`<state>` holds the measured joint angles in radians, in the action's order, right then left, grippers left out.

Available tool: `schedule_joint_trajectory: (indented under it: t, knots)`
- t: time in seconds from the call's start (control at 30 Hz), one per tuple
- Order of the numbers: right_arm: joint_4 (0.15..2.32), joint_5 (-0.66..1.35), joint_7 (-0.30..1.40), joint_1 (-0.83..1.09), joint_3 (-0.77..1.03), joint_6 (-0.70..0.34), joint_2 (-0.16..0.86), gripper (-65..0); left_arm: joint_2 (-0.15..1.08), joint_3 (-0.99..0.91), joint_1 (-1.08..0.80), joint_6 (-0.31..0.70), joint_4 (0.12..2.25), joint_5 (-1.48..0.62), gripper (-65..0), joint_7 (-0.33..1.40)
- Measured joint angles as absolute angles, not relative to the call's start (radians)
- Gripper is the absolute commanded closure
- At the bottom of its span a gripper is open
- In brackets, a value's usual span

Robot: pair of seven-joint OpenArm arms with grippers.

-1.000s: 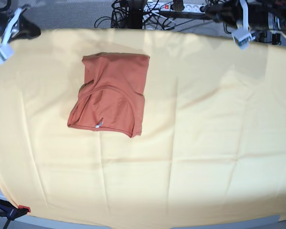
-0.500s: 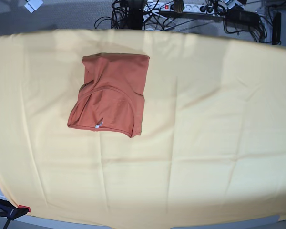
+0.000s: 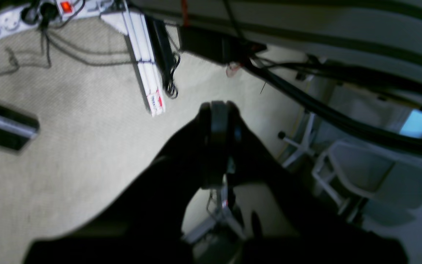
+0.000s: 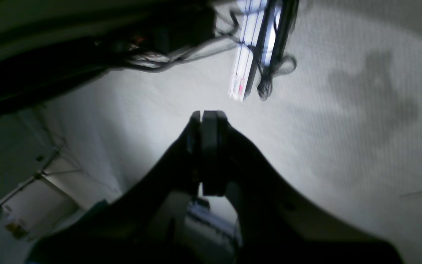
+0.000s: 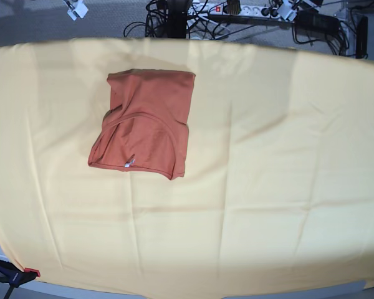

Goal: Fold the T-shirt properly

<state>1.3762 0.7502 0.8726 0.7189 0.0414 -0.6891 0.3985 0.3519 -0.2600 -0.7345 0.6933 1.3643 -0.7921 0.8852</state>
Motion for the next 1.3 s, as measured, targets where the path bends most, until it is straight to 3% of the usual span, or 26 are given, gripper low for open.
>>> schedule_joint_trajectory:
  t: [0.27,0.37,0.47,0.6,0.73,0.9,1.07,1.3]
  knots:
    - [1.019,0.468,0.539,0.514,-0.137,-0.688,0.381,0.0,0.296,-0.085,-0.504,0.689,0.907,-0.429,0.0,0.406]
    - [0.905,0.323,0.399,0.457,-0.171,-0.549,0.316,0.0,0.282,-0.012,-0.443,0.667,0.752,-0.263,0.0,0.133]
    - [0.801,0.166,0.191,0.414,-0.182,-0.396,0.252,0.0,0.258,0.065,-0.398,0.424,0.625,-0.154,0.0,-0.125]
    - [0.677,0.07,0.004,0.39,-0.182,-0.219,0.202,0.0,0.214,0.162,-0.388,0.161,0.484,-0.13,0.0,-0.295]
    - [0.597,0.068,-0.096,0.386,-0.18,-0.143,0.155,0.0,0.153,0.183,-0.398,0.102,0.427,-0.205,0.0,-0.334]
    - [0.564,0.077,-0.151,0.382,-0.187,-0.165,0.09,0.0,0.069,0.183,-0.373,0.036,0.43,-0.172,0.0,-0.345]
    - [0.563,0.078,-0.151,0.379,-0.242,-0.128,0.089,0.0,-0.014,0.182,-0.374,0.029,0.429,-0.202,0.0,-0.325]
    - [0.563,0.078,-0.15,0.379,-0.335,-0.115,0.083,0.0,-0.019,0.182,-0.365,0.017,0.428,-0.202,0.0,-0.322]
